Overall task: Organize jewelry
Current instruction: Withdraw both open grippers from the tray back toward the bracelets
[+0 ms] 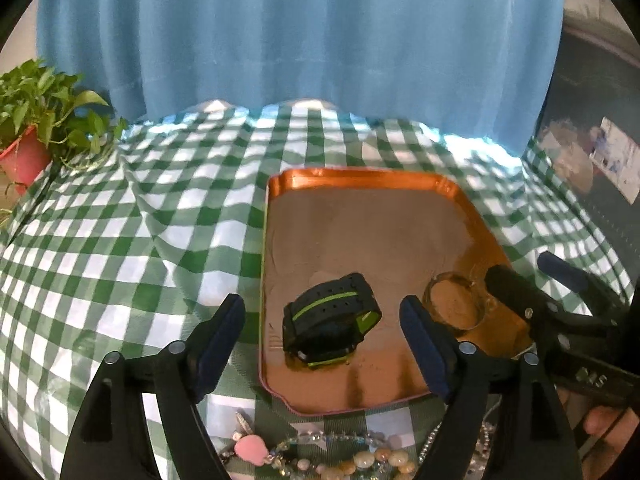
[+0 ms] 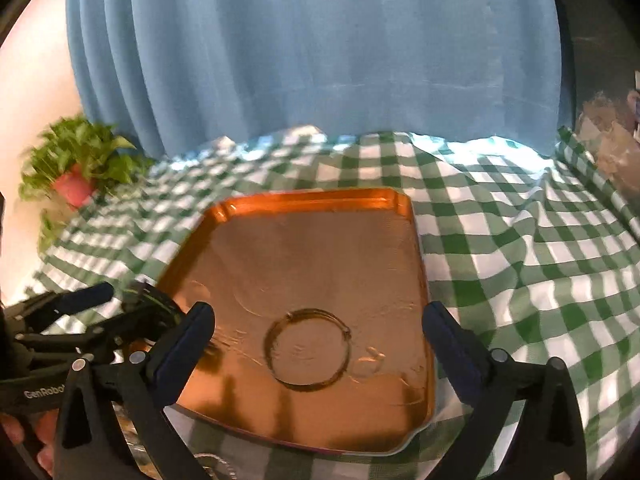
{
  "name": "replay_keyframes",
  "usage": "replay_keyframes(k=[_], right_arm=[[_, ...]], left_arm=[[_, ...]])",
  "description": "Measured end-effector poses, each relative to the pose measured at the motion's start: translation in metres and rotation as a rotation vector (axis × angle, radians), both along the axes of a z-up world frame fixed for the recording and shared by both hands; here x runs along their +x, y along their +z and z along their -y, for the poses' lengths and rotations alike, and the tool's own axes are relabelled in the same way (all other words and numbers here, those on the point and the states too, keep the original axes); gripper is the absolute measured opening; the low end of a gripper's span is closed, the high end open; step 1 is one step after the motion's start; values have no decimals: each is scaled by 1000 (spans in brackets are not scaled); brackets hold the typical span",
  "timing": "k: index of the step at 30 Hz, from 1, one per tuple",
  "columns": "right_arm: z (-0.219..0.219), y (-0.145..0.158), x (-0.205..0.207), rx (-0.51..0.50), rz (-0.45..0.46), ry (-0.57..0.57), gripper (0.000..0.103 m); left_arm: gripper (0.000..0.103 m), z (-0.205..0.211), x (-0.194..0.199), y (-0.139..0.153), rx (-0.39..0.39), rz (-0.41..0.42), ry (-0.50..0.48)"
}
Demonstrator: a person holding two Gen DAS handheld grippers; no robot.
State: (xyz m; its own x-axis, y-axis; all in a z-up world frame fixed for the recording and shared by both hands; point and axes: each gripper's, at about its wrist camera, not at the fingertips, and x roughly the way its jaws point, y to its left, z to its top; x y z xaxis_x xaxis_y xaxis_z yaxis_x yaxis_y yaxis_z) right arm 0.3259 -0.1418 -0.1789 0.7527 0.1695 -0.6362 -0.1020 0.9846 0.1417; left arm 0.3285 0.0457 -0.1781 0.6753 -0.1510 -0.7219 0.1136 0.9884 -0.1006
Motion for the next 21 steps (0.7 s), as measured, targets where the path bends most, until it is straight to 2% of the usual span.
replay_keyframes(k=[1,3,7,9,11,12,14,17,18,21], right_arm=[[2,3,-3,-10,28,-27,103],[4,11,-9,-53,76,-64,103],[6,28,-22,-129,178,-153,103],[8,34,-30,-159,224,-210,103],[13,39,-39,-145,273,-229,103],[15,41,-42,-132,282,-241,103],[18,45,-42,-97,261,-239,103],[20,49,-48,-88,231,-217,103],[20,50,-51,-98,232,-221,103],[19,53,-67,-115,233,-244,103]], left_arm=[[92,-2,-2,3,-7,7,0],[97,-6,-9,9,-5,36,13],[97,-5,-21,16,133,93,68],[97,-7,-25,17,128,90,53],[97,-11,-29,18,80,77,35],[97,-13,-31,18,50,74,19],[97,-15,-39,20,38,93,21],[97,-15,-59,27,69,196,35],[98,-16,-64,28,72,206,36],[98,-25,-76,31,29,155,20]])
